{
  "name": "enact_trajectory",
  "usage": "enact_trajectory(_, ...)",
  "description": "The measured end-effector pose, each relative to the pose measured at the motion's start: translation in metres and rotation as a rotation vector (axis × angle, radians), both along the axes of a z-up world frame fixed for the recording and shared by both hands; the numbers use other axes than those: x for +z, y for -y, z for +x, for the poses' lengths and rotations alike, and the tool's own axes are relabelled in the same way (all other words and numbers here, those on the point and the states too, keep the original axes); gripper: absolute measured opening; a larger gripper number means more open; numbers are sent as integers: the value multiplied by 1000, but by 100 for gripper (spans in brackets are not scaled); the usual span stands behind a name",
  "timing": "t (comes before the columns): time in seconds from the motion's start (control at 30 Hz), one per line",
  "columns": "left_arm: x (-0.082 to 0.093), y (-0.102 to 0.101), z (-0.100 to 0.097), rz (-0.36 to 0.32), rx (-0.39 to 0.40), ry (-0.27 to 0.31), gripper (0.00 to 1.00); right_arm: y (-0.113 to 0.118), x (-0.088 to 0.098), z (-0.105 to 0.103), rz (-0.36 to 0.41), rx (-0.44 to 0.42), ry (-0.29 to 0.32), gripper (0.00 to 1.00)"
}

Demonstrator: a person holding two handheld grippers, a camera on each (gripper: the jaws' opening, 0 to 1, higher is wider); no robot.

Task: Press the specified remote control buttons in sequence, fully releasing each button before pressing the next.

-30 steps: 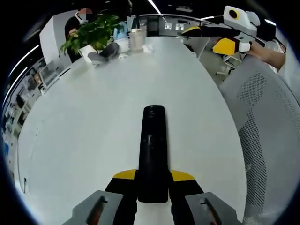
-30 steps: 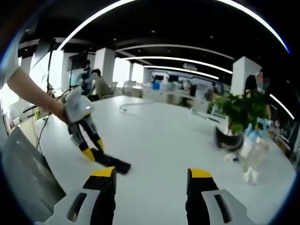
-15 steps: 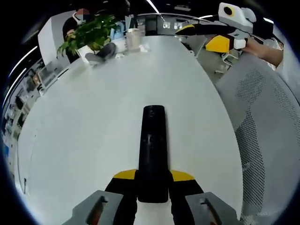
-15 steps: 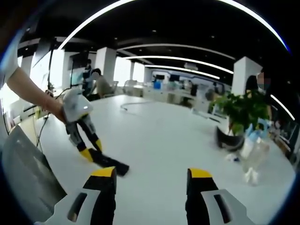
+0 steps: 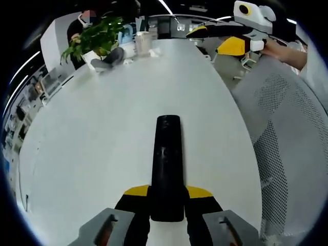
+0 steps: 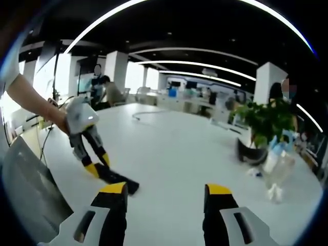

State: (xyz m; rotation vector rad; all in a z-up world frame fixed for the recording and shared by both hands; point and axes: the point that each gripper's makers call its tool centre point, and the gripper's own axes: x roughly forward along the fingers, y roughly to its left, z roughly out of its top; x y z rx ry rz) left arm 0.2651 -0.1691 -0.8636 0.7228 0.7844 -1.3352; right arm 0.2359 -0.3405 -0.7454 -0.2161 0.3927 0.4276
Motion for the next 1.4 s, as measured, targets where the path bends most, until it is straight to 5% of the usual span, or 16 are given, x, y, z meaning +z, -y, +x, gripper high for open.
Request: enact_trajectory(1.4,2,-3,-34,-26,-3,-1,25,0,-3,-1,-27,10,-8,57)
